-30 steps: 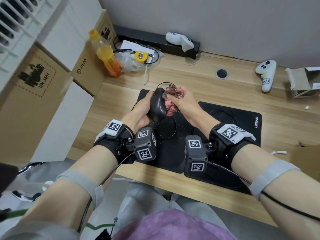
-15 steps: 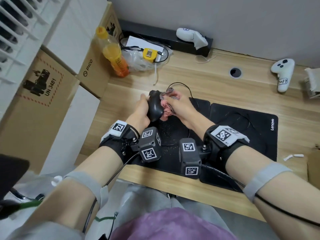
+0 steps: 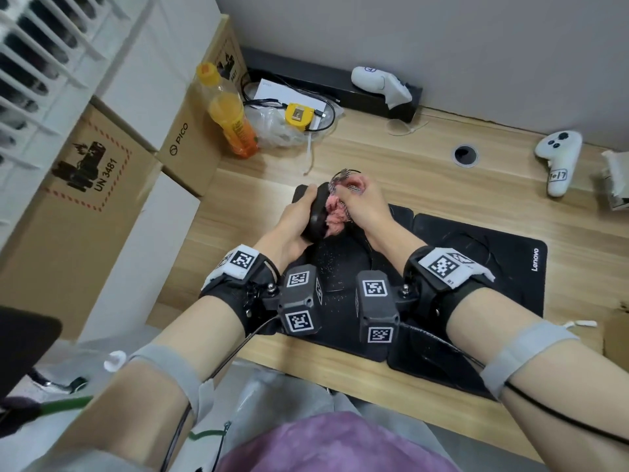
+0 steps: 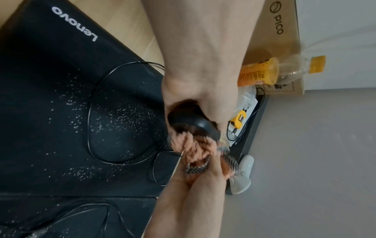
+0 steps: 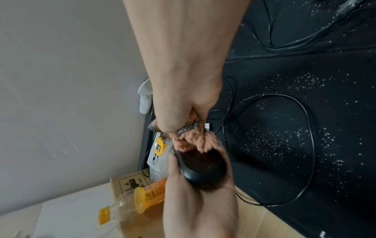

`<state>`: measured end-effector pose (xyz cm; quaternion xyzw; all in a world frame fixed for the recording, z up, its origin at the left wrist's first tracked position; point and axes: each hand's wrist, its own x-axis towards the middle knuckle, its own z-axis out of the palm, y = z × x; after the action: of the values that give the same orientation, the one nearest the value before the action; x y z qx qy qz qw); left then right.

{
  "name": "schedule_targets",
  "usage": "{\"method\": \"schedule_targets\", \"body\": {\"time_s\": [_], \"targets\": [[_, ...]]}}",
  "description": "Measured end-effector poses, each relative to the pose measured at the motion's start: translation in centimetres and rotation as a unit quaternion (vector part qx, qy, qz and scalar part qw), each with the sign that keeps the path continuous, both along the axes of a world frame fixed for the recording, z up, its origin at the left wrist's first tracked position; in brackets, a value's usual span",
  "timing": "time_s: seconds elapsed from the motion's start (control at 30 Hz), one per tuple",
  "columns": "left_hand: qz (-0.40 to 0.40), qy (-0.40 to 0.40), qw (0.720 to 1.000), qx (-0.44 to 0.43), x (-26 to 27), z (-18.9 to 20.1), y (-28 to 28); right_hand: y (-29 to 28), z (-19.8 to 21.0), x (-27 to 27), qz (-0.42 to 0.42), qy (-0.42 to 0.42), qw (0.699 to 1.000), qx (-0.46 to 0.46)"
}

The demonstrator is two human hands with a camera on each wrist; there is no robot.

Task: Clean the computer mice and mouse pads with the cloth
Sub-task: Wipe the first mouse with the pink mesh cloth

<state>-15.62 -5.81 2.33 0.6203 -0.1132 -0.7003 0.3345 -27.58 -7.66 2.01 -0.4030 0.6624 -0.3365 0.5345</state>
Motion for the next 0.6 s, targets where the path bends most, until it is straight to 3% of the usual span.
{"method": "schedule_targets", "body": {"time_s": [0.1, 0.2, 0.33, 0.43, 0.6], "targets": [[0.027, 0.049, 0.998, 0.001, -0.8, 0.2, 0.6, -0.2, 0.9, -0.7, -0.011, -0.034, 0.999, 0.009], [0.092, 0.074, 0.993, 0.015, -1.6, 0.8, 0.6, 0.6, 2.5, -0.5, 0.072, -0.108, 0.992, 0.005], [0.163, 0.095, 0.982, 0.006, -2.2, 1.2, -0.3, 1.9, 3.3, -1.5, 0.186, -0.008, 0.981, -0.048], [0.197, 0.122, 0.973, 0.006, -2.4, 1.8, -0.6, 2.5, 3.7, -3.7, 0.26, 0.016, 0.96, -0.097], [0.138, 0.139, 0.981, 0.014, -4.8, 2.7, 1.6, 2.8, 3.6, -5.8, 0.289, 0.038, 0.95, -0.113]]}}
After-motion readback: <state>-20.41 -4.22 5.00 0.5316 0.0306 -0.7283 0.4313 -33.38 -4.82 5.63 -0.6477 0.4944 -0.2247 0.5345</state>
